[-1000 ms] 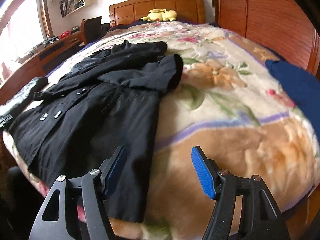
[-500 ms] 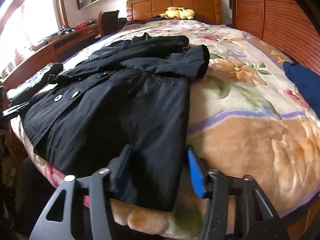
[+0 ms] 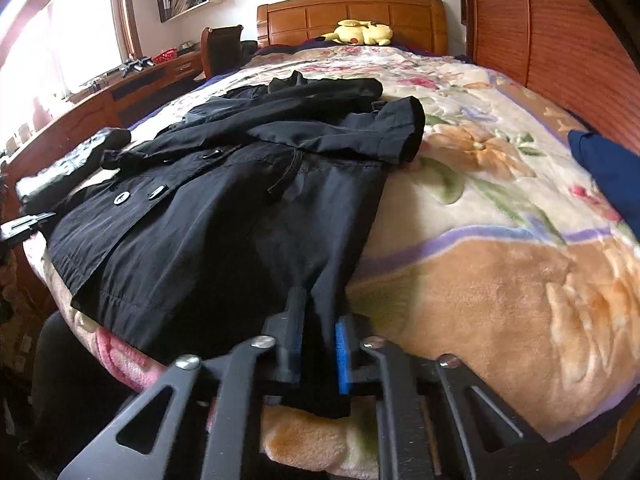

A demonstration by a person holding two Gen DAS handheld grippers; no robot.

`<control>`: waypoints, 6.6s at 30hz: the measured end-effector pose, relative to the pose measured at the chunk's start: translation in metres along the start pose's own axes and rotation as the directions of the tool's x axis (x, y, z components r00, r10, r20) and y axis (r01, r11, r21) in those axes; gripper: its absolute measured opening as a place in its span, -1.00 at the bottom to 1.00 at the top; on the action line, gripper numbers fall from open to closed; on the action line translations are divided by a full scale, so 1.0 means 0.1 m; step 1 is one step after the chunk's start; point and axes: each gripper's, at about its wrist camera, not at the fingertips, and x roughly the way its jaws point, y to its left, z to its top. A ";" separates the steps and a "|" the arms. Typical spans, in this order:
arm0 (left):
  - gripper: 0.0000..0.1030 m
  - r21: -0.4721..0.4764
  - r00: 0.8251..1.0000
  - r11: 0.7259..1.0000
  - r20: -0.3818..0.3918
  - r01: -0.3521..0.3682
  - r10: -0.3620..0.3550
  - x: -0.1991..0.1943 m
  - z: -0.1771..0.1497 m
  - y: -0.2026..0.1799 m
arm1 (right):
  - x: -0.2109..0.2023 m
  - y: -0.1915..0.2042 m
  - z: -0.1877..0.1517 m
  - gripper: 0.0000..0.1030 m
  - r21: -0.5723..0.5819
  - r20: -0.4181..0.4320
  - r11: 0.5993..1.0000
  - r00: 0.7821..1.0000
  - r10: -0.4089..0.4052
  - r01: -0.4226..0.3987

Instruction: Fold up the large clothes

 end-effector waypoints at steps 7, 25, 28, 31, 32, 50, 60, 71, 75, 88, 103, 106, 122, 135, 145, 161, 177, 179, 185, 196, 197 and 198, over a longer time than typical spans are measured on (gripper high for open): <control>-0.89 0.013 0.993 1.000 0.118 -0.009 0.008 -0.45 0.16 -0.13 | -0.43 -0.05 0.20 -0.91 0.000 0.115 1.000 0.993 -0.007 0.007; -0.90 0.076 0.899 0.996 0.437 -0.044 0.007 -1.90 0.64 -0.24 | -2.25 0.28 0.59 -0.91 -0.138 0.453 0.989 0.891 0.018 0.051; -0.90 0.076 0.878 0.996 0.478 -0.048 0.006 -2.11 0.64 -0.22 | -2.54 0.27 0.59 -0.91 -0.172 0.499 0.984 0.865 0.058 0.033; -0.90 0.078 0.862 0.996 0.507 -0.053 0.006 -2.24 0.64 -0.17 | -2.74 0.22 0.48 -0.91 -0.174 0.526 0.984 0.848 0.064 0.034; -0.90 0.082 0.859 0.995 0.512 -0.056 0.006 -2.27 0.63 -0.17 | -2.75 0.22 0.45 -0.91 -0.174 0.530 0.984 0.846 0.062 0.036; -0.90 0.055 0.949 0.996 0.311 -0.064 0.044 -0.88 0.60 0.00 | -1.17 -0.01 0.65 -0.91 -0.119 0.276 0.990 0.960 -0.039 0.075; -0.90 0.046 0.979 0.998 0.202 -0.039 0.029 0.12 1.02 0.19 | -0.52 0.18 1.08 -0.91 -0.141 0.217 0.981 0.971 -0.101 0.133; -0.90 0.036 0.978 0.995 0.190 -0.095 0.087 0.74 1.78 0.36 | 0.18 0.08 1.99 -0.91 -0.159 0.221 0.971 0.965 -0.141 0.178; -0.90 0.040 0.974 0.992 0.198 -0.121 0.110 0.91 2.06 0.37 | 0.40 0.10 2.22 -0.91 -0.160 0.210 0.968 0.965 -0.158 0.193; -0.90 0.031 0.990 0.991 0.058 -0.130 0.128 1.54 2.18 0.41 | 1.17 0.00 2.46 -0.82 -0.080 0.099 0.983 0.982 -0.159 0.167; 0.47 0.051 0.997 0.998 0.075 -0.028 0.024 1.03 1.78 0.43 | 0.76 0.01 2.40 0.42 -0.037 0.202 0.983 0.965 -0.167 0.178; 0.47 0.046 0.996 0.999 0.087 -0.017 0.013 0.90 1.67 0.42 | 0.85 0.01 2.34 0.42 -0.053 0.148 0.983 0.975 -0.164 0.173; 0.47 0.013 0.998 1.000 0.054 -0.013 0.013 0.63 0.95 0.36 | 1.75 -0.33 2.26 0.38 0.042 -0.178 0.998 0.983 -0.039 0.047; 0.47 0.012 0.999 1.000 0.040 -0.014 0.014 0.68 0.78 0.33 | 1.40 -0.34 2.32 -0.96 -0.019 -0.003 0.999 1.000 -0.028 0.028; 0.47 0.008 0.999 1.000 0.027 -0.022 0.022 0.70 0.72 0.33 | 1.53 -0.36 2.28 -0.94 -0.043 -0.049 0.975 0.974 -0.219 0.217; 0.48 -0.056 1.000 0.998 0.029 0.010 -0.008 0.78 0.58 0.38 | 0.62 0.61 1.62 0.13 -0.172 0.093 0.985 0.996 -0.008 0.024; 0.48 -0.044 0.999 0.999 0.035 -0.014 0.015 0.77 0.53 0.35 | 0.98 1.41 1.01 0.13 -0.277 -0.020 0.956 0.996 0.092 -0.094; 0.48 -0.043 0.999 0.999 0.031 -0.017 0.018 0.78 0.52 0.34 | 1.04 1.48 1.01 0.13 -0.305 -0.046 0.949 0.997 0.068 -0.079; 0.48 -0.042 0.999 0.999 0.032 -0.026 0.027 0.78 0.51 0.34 | 1.04 1.50 1.03 0.13 -0.304 -0.037 0.950 0.997 0.062 -0.070; 0.48 -0.040 0.997 0.997 0.044 -0.059 0.060 0.63 0.48 0.31 | 0.67 1.52 0.96 0.13 -0.247 0.020 0.964 0.994 0.109 -0.101; 0.48 -0.043 0.997 0.997 0.047 -0.061 0.063 0.61 0.47 0.31 | 0.63 1.53 0.94 0.13 -0.244 0.031 0.964 0.992 0.119 -0.108; 0.48 -0.043 0.997 0.997 0.051 -0.062 0.065 0.58 0.47 0.31 | 0.61 1.53 0.90 0.13 -0.249 0.034 0.963 0.993 0.114 -0.102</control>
